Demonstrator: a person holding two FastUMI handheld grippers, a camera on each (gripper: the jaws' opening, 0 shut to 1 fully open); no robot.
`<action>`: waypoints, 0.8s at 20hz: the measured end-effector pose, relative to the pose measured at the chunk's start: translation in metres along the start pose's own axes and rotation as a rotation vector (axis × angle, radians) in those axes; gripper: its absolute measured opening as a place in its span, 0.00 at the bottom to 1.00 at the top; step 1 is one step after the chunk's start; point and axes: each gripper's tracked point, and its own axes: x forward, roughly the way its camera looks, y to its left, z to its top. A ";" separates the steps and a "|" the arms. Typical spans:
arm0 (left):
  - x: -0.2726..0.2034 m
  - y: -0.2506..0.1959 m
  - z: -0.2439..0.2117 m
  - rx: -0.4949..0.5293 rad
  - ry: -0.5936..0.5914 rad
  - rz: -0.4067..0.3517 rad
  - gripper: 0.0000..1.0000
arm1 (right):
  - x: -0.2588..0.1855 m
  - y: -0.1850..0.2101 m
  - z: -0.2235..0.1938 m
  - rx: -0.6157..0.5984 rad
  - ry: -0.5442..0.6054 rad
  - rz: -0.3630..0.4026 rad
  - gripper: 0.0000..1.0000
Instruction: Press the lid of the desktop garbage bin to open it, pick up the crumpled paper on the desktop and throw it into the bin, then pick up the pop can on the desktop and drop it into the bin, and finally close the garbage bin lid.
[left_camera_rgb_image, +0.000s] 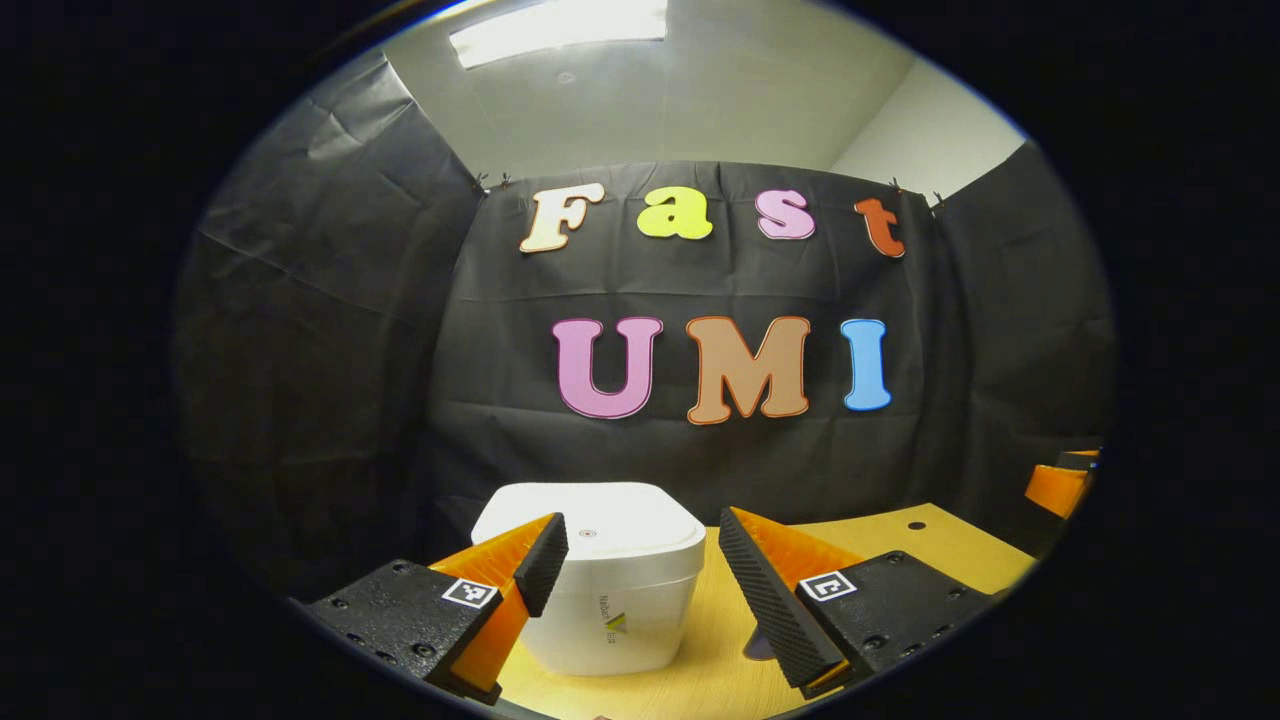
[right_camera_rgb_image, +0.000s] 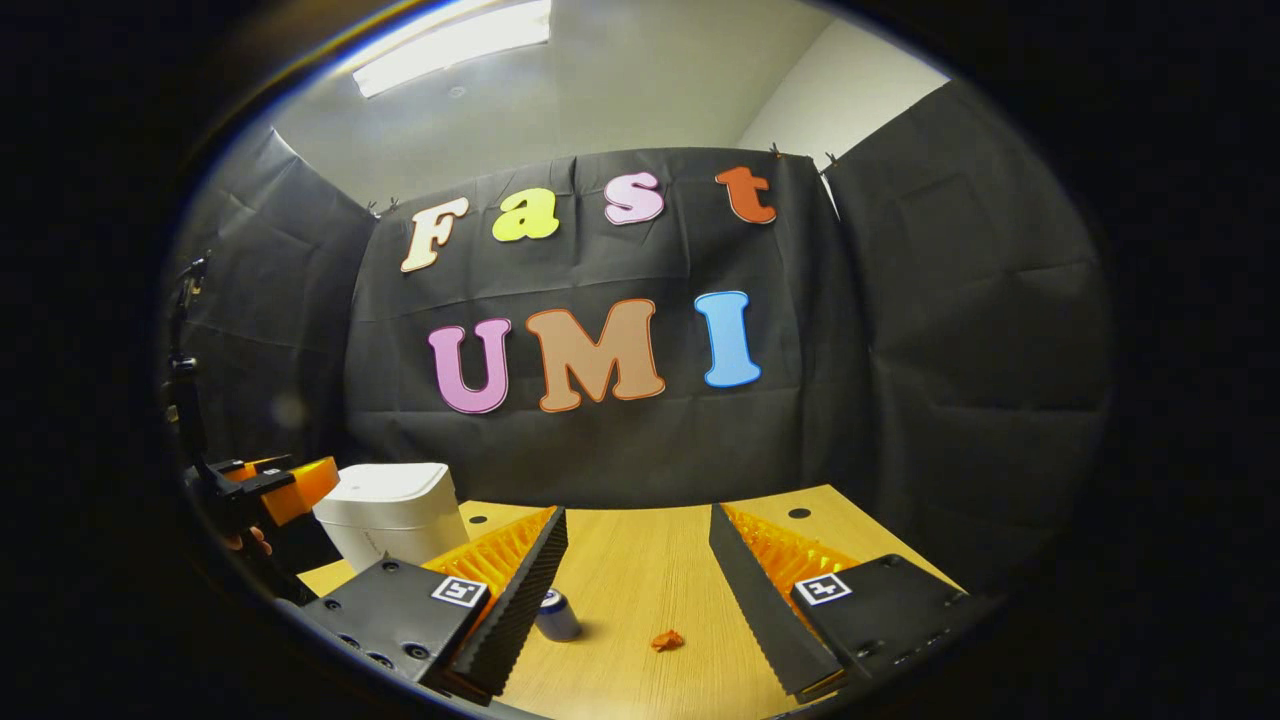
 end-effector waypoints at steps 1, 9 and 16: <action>-0.001 0.000 0.000 0.003 0.000 0.002 0.99 | -0.001 0.000 0.000 0.001 0.001 0.001 0.95; -0.004 0.003 0.000 0.015 -0.006 0.008 0.93 | -0.005 0.001 0.001 -0.005 -0.003 0.000 0.95; 0.028 0.022 0.011 0.073 -0.052 0.045 0.27 | -0.002 -0.003 0.003 0.005 -0.010 -0.024 0.96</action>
